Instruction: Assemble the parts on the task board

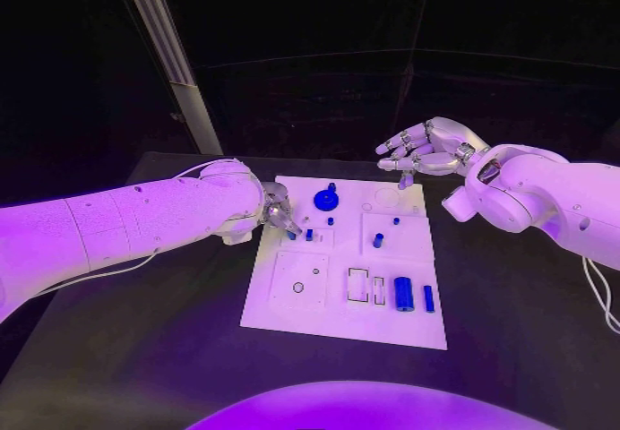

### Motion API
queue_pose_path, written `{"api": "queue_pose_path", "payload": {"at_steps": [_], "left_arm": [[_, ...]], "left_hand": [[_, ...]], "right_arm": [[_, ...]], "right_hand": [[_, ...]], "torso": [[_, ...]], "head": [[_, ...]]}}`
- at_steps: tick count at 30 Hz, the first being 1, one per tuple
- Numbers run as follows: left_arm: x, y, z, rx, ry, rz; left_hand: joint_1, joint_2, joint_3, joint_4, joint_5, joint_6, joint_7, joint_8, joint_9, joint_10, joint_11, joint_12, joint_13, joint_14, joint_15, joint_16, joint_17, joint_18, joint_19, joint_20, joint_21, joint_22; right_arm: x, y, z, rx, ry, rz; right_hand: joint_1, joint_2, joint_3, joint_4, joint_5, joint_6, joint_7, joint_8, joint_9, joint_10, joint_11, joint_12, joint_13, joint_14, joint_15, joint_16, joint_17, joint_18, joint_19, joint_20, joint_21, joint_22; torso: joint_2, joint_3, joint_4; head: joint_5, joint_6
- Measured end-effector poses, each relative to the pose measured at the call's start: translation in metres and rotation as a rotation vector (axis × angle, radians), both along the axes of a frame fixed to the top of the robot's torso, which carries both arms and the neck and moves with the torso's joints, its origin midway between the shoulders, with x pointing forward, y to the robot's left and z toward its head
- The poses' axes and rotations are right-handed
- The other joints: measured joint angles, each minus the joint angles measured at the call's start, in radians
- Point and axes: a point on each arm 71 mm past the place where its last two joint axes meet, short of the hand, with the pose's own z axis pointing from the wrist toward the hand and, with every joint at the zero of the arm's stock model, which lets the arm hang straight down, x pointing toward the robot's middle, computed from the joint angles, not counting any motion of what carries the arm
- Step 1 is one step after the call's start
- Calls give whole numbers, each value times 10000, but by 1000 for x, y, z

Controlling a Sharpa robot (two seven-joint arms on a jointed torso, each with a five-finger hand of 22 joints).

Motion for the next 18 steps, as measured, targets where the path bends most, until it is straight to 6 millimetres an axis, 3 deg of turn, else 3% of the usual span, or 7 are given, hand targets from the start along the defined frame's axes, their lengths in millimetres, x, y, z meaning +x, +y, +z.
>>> {"api": "queue_pose_path", "payload": {"at_steps": [18], "left_arm": [[-3, 0, -3, 110, 162, -114]], "left_hand": [[-232, -144, -103, 102, -1, 106, -39, 40, 8, 67, -71, 115, 171, 0, 1, 0, 0, 1, 0, 0, 79, 0]], "right_arm": [[0, 0, 0, -7, 21, 18]], "right_hand": [[0, 0, 0, 0, 0, 0, 0, 0, 0, 0, 0, 0, -33, 0, 0, 0, -1, 0, 0, 0, 0, -9]], "torso": [[-9, -7, 18]], "head": [[-19, -23]]}}
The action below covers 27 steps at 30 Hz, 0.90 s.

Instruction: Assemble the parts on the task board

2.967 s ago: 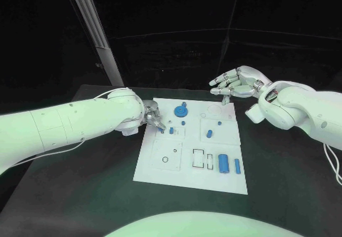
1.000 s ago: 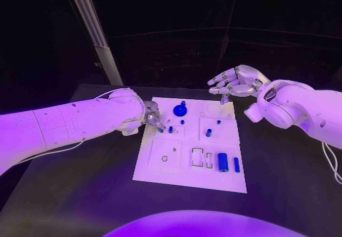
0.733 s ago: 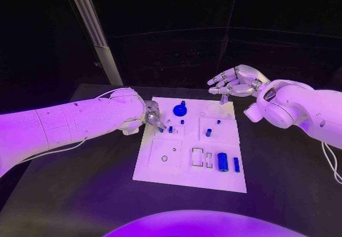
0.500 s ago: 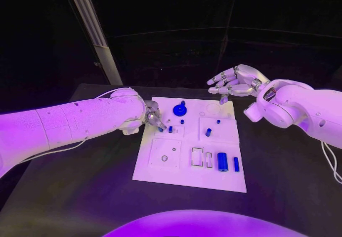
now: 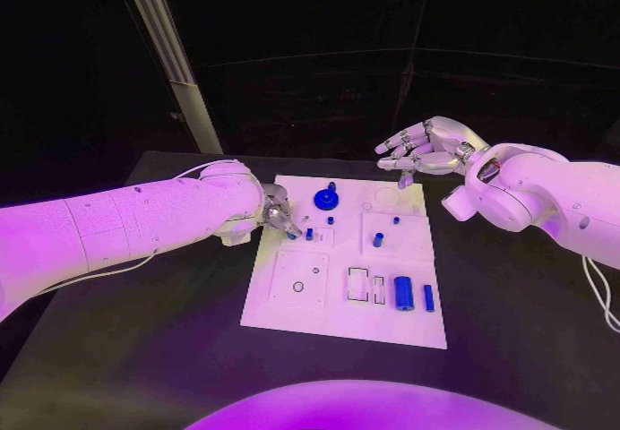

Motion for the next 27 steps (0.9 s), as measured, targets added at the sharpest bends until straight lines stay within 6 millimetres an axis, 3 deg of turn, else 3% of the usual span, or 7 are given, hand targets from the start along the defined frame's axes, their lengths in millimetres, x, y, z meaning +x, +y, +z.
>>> {"api": "queue_pose_path", "payload": {"at_steps": [8, 22, 27], "left_arm": [[0, 1, -1, 33, 19, 21], [2, 2, -2, 80, -21, 153], [3, 2, -2, 67, -65, 198]], "left_hand": [[-168, -67, -46, 101, 0, 35, -35, 77, 3, 33, -34, 0, 14, 36, -35, 0, 0, -1, 35, -35, -1, 0], [-740, -381, -533, 699, 0, 108, -31, 118, -26, 35, -37, 48, 16, 35, -35, 0, 0, 0, 0, -70, 38, 0], [-789, -342, -762, 929, -1, 108, -30, 119, -45, 35, -37, 48, 16, 36, -35, 0, 0, 0, 0, -70, 38, 0]], "right_arm": [[0, 0, 0, -1, 3, 3], [0, 0, 0, -2, 3, 1], [0, 0, 0, -1, 4, 1]], "right_hand": [[0, 0, 0, 0, 0, 0, 0, 0, 0, 0, 0, 0, 0, 0, 0, 0, 0, 0, 0, 0, 0, 1], [-43, 43, -65, 65, 0, -36, 36, 0, 0, -36, 36, 0, -34, -38, 38, 0, 0, -1, 0, 0, -39, 2], [-43, 43, -65, 65, 0, -36, 36, 0, 0, -36, 36, 0, -48, -38, 38, 0, -1, -1, 0, 0, -39, -7]], "torso": [[0, 2, -1], [5, 5, -8], [5, 3, -9]], "head": [[3, -4], [-35, 24], [-54, 24]]}}
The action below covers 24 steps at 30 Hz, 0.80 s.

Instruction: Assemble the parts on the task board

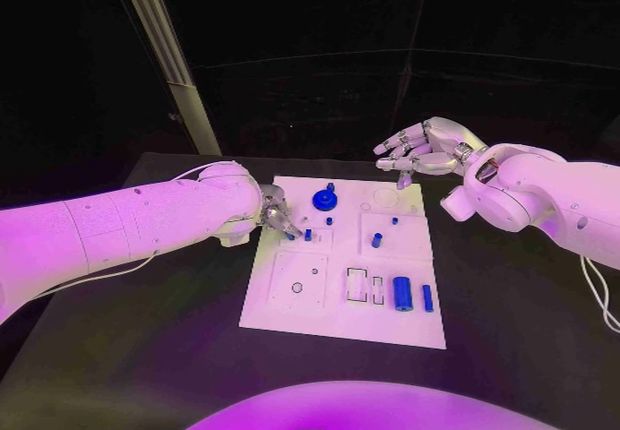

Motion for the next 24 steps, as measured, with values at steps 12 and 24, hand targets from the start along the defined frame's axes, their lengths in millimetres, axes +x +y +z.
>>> {"api": "queue_pose_path", "payload": {"at_steps": [12, 24], "left_arm": [[0, 0, 1, -79, -133, 90], [-1, 3, 1, -127, -219, 189]], "left_hand": [[-39, -39, -576, 365, 0, 34, 35, 35, -29, 36, 37, -1, 30, 0, 0, 0, 0, 0, 0, 0, 39, 0], [-39, -39, -801, 521, 0, 33, 35, 74, -27, 36, 37, -2, 43, 0, 1, 0, 0, 0, 0, 0, 39, 0]], "right_arm": [[0, 0, 0, -4, 2, -10], [0, -1, 0, -9, 11, -9]], "right_hand": [[-41, 34, -59, 59, 0, -28, -28, 50, 0, 0, 0, 0, -25, 0, 0, 0, 0, 0, -38, 38, 0, 1], [-95, -16, -99, 98, 50, -65, 9, 50, 0, 0, 0, 0, -55, 0, 0, 0, 0, 1, -38, 37, -39, -9]], "torso": [[0, -4, 4], [-2, -4, 5]], "head": [[-8, -6], [-4, -2]]}}
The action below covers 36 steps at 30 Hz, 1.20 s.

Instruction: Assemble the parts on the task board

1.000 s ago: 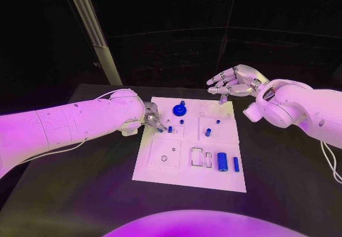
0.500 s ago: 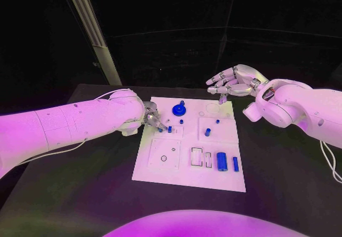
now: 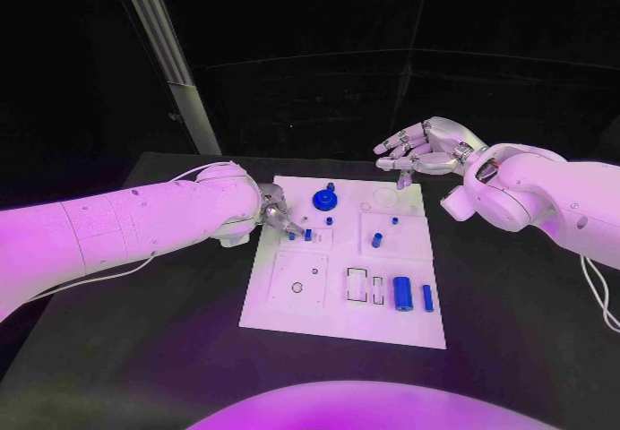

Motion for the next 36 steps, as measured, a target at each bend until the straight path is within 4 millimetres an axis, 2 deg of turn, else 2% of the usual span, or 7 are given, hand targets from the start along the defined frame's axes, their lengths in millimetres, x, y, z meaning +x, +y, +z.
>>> {"api": "queue_pose_path", "payload": {"at_steps": [5, 8, 11, 16, 22, 29, 36], "left_arm": [[-1, 7, 1, -49, -52, 112], [-1, 10, 4, -307, -187, 181], [2, 11, 11, -1003, -492, 173], [6, 5, 22, -2743, -1057, -23], [9, -1, 30, -4365, -1542, -289], [14, -12, 33, -4986, -1829, -596], [17, -30, 28, -4500, -2691, -1822]], "left_hand": [[3, -3, -99, 44, 0, 0, 0, 0, -5, 0, 0, -12, -57, 0, 0, 0, 0, 0, 0, 0, -10, 0], [321, 51, -208, 153, 0, -460, 173, -184, -123, -853, 142, -1154, -1520, -5, 5, -6, 0, 20, -267, 20, -885, -231], [626, 120, -473, 295, 0, -1543, 666, -752, -456, -2556, 623, -2747, -3048, -28, 388, -1066, 0, 557, -1463, 301, -2795, -2259], [911, 170, -1288, 415, 0, -2407, 1218, -1066, -882, -3691, 1113, -3299, -3616, -707, 879, -2754, -1098, 1086, -3088, 754, -5541, -5044], [1229, 351, -2320, 445, 0, -2721, 1462, -1130, -1358, -4440, 1395, -3544, -4131, -2116, 1112, -4582, -3307, 1088, -3735, 1050, -7028, -6218], [3314, 762, -1669, -428, 0, -2498, 1435, -1312, -1864, -4863, 1401, -3867, -4701, -2356, 1125, -4897, -3910, 1241, -3649, 1080, -7459, -6542], [4513, 301, -732, -1249, 0, -1825, 1355, -2260, -2885, -4751, 1428, -5272, -6222, -2647, 1108, -5350, -4746, 1240, -3502, 1034, -7787, -6806]], "right_arm": [[0, 0, 0, -6, 6, -8], [0, -1, 0, -9, 7, -15], [0, -1, 0, -12, 9, -23], [1, -1, 0, -16, 12, -29], [2, -1, -1, -24, 15, -47], [2, 0, -1, -23, 20, -30], [2, 1, -1, -21, 24, -16]], "right_hand": [[-36, 37, 0, 0, 0, 0, 0, 0, 0, 0, 0, 0, -2, 0, 0, 0, 0, 0, 0, 0, 0, 0], [-36, 37, 0, 0, 0, 0, 0, 0, 0, 0, 0, 0, -2, 0, 0, 0, 0, -1, 0, 0, 0, 1], [-66, 7, 0, 0, 0, 0, 0, 0, 0, -36, 36, 0, -2, -37, 37, 0, 0, 0, 0, 0, 0, 1], [-75, -2, -29, 29, 0, 0, 0, 0, 0, -36, 36, 0, -10, -36, 36, 0, 0, 0, 0, 0, 0, -1], [-75, -2, -31, 31, 36, 0, 0, 0, 0, -36, 36, 0, -14, -73, -1, 0, 0, 0, 0, 0, 0, -7], [-74, -2, -31, 31, 36, 1, 0, 0, 0, -36, 36, 0, -19, -73, -1, 0, 0, 0, 0, 0, 0, -7], [-74, -2, -31, 31, 73, 0, 0, 67, 0, -36, 36, 0, -36, -73, -1, 0, 0, -1, 36, 35, 0, -6]], "torso": [[-5, 0, 2], [-5, -1, 4], [-6, 0, 5], [-5, 0, 5], [2, 0, 4], [9, 0, -1], [12, -2, -19]], "head": [[1, 8], [-12, 23], [-23, 37], [-31, 59], [-32, 68], [-66, 89], [-161, 149]]}}
